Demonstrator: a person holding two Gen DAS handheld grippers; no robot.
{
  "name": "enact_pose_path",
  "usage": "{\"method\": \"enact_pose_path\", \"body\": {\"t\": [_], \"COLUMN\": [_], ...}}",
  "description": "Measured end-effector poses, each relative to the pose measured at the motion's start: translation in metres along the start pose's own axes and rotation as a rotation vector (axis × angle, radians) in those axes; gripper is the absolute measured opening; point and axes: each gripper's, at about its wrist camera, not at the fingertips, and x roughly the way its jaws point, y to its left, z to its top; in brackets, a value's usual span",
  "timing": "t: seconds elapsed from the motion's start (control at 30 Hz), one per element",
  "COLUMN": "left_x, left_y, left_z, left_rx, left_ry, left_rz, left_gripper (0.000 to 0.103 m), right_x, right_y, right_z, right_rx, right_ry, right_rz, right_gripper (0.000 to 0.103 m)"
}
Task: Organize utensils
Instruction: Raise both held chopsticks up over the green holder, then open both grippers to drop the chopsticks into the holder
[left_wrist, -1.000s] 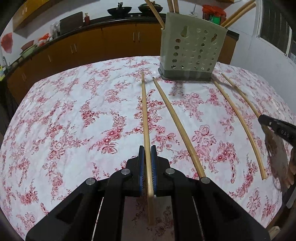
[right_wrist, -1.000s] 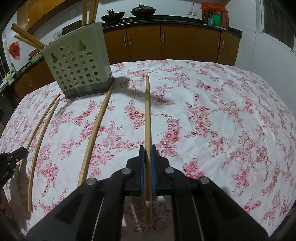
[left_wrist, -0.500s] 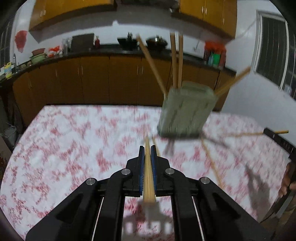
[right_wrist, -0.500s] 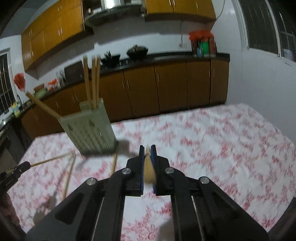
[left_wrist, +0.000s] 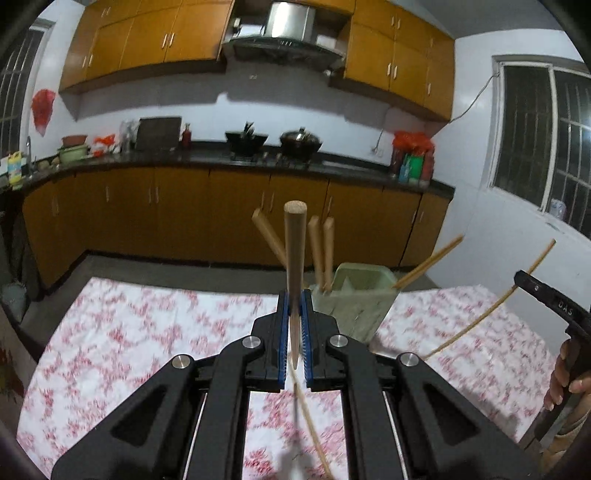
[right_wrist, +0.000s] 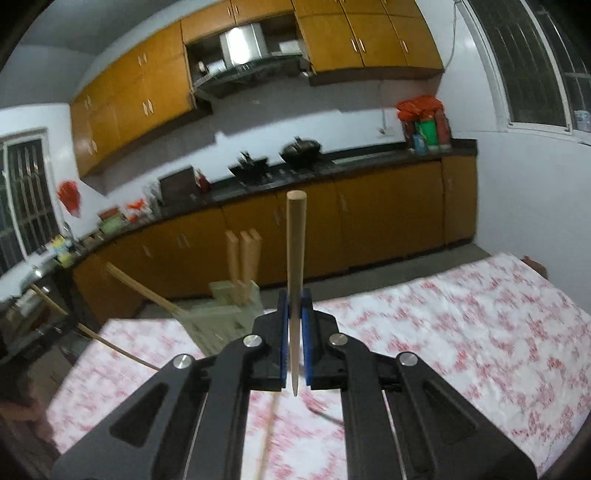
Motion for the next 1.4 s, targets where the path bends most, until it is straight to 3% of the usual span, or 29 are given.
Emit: {"method": "enact_pose_path", "body": {"t": [0.23,0.57,0.67,1.03,1.07,1.2,1.4], "left_x": [-0.015,-0.002,0.011,0.065,0.066,0.055,0.036], "left_y": [-0.02,-0.033,-0.037,-0.03,-0.029,-0.025,-0.023], "left_z": [0.025,0.061,0.061,0.032,0.032,0.035,0.039], "left_rx": [0.017,-0.034,-0.025,-0.042,-0.05,-0.071,-0.088], "left_ry": [-0.079,-0.223,-0.22,-0.074,-0.072,-0.101,-0.143], "left_rz": [-0.072,-0.064,-0.058,-0.069,-0.075,-0.082,-0.084], "left_gripper": [0.007,0.007,0.007,0.008,0.011,0.036,0.037], "right_x": [-0.013,0.013,0.036,0.089,0.088,0.08,0.053], "right_y": [0.028,0.06,0.062,0.068,0.067,0.067,0.059], "right_z": [0.032,0.055,0.053,0.029,0.029,0.031,0.035], "right_rx": [-0.008,-0.063,-0.069,-0.096,-0.098,-0.09,-0.08], "right_ry": [-0.099,-0.21,-0.186,-0.043,-0.045,-0.065,-0.108], "right_rz": [0.093,0.086,0.074,0.05,0.05,0.048,0.042], "right_gripper": [0.008,0.008,0.008,0.01,0.013,0.023,0.031]}}
